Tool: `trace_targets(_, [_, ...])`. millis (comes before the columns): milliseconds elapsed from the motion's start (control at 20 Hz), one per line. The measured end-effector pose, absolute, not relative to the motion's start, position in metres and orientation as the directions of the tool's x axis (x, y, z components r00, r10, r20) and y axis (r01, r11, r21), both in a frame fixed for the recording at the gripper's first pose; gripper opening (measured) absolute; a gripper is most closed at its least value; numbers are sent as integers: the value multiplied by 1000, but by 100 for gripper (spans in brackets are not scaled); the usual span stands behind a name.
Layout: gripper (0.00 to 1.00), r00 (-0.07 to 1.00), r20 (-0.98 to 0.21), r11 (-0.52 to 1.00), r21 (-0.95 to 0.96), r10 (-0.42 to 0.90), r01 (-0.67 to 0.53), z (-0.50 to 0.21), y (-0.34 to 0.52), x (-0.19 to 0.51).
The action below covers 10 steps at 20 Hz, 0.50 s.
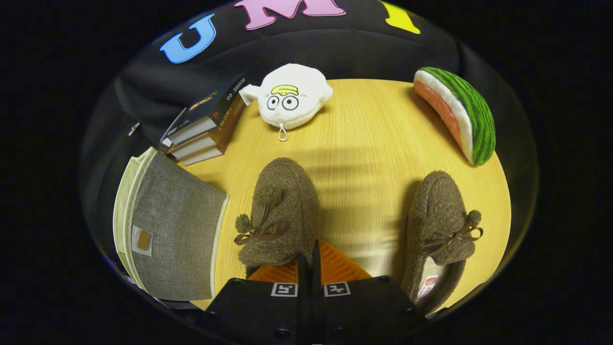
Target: Open the storage box then place both shoes into the box .Put the left shoe in first, then the right shoe, with the right side of both shoes facing outward in a uniform manner.
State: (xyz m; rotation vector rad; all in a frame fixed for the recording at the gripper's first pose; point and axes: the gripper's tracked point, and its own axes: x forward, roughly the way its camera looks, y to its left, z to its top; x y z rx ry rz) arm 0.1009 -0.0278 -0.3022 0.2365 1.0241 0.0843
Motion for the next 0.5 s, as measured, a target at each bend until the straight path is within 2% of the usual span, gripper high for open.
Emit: trace_targets(500, [5, 634, -716, 870, 474, 293, 134, -182, 12, 81])
